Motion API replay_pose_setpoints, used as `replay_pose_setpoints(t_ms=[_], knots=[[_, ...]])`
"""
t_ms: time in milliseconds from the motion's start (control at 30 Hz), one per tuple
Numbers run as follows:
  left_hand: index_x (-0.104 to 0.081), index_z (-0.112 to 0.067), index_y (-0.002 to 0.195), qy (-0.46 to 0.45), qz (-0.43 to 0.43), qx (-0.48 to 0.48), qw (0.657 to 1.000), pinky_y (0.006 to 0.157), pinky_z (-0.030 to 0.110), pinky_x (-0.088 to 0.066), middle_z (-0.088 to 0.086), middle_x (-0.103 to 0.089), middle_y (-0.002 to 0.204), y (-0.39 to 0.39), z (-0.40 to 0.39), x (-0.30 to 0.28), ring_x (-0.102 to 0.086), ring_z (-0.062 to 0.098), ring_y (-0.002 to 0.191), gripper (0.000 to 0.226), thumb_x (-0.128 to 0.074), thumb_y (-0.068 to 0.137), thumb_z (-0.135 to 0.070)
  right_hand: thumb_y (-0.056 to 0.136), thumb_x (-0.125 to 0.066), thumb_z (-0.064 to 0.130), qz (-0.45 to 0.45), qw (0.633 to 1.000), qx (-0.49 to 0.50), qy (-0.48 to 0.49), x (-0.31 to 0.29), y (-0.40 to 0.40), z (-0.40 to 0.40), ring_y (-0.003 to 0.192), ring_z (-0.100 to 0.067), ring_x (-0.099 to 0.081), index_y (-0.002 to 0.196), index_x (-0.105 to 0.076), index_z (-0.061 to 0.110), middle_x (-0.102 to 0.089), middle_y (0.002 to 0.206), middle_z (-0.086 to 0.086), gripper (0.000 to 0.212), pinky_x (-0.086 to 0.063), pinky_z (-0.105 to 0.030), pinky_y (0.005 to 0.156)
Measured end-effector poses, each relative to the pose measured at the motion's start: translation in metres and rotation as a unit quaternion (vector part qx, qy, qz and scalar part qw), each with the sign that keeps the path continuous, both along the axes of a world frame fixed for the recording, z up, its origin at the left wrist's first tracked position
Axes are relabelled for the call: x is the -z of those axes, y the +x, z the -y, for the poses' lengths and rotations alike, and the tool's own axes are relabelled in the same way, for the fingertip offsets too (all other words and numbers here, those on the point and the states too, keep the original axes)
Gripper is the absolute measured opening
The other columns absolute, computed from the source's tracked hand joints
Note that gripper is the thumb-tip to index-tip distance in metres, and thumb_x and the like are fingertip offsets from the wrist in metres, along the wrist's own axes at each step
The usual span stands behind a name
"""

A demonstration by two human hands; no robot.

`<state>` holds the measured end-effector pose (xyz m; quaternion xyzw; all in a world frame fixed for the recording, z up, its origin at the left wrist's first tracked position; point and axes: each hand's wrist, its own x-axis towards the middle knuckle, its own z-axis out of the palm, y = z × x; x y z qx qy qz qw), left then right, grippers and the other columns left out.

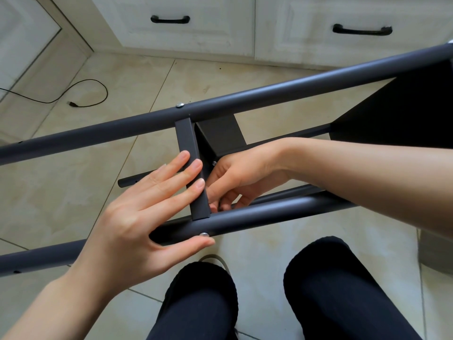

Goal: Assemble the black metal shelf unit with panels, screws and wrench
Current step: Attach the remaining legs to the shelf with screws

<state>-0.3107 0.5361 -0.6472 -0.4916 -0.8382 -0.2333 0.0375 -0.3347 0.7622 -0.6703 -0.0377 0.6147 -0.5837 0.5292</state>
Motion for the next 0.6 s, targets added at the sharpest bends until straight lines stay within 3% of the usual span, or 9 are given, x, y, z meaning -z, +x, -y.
replay_pose_setpoints(t_ms=[233, 433, 600], knots=[[-0.061, -0.003, 0.131, 0.005, -0.003, 0.005, 1.0, 0.111, 0.052, -0.045, 0.011, -0.054, 0.146, -0.001, 0.001, 0.003, -0.046, 0.028, 0.142, 0.068, -0.079, 0.082, -0.047, 0.095, -0.06, 0.017, -0.071, 0.997, 0.006, 0.035, 0.003, 0.003, 0.004, 0.064, -0.011, -0.052, 0.069, -0.066, 0.012, -0.061, 0.067, 0.0, 0.027, -0.045, -0.023, 0.066], [-0.06, -0.004, 0.133, 0.015, 0.002, 0.015, 1.0, 0.115, 0.043, -0.041, 0.009, -0.052, 0.148, -0.003, 0.001, 0.005, -0.043, 0.026, 0.144, 0.069, -0.083, 0.081, -0.042, 0.098, -0.053, 0.007, -0.052, 0.999, 0.014, 0.006, 0.0, 0.008, 0.001, 0.068, -0.012, -0.051, 0.084, -0.064, 0.005, -0.058, 0.077, -0.005, 0.018, -0.043, -0.023, 0.068], [-0.061, -0.002, 0.133, 0.011, 0.017, 0.01, 1.0, 0.117, 0.04, -0.039, 0.009, -0.051, 0.149, -0.002, 0.001, 0.003, -0.04, 0.023, 0.146, 0.069, -0.082, 0.081, -0.041, 0.097, -0.055, 0.012, -0.081, 0.994, 0.029, 0.071, -0.009, 0.012, 0.008, 0.072, -0.016, -0.053, 0.085, -0.065, 0.006, -0.058, 0.079, -0.009, 0.016, -0.044, -0.025, 0.069]])
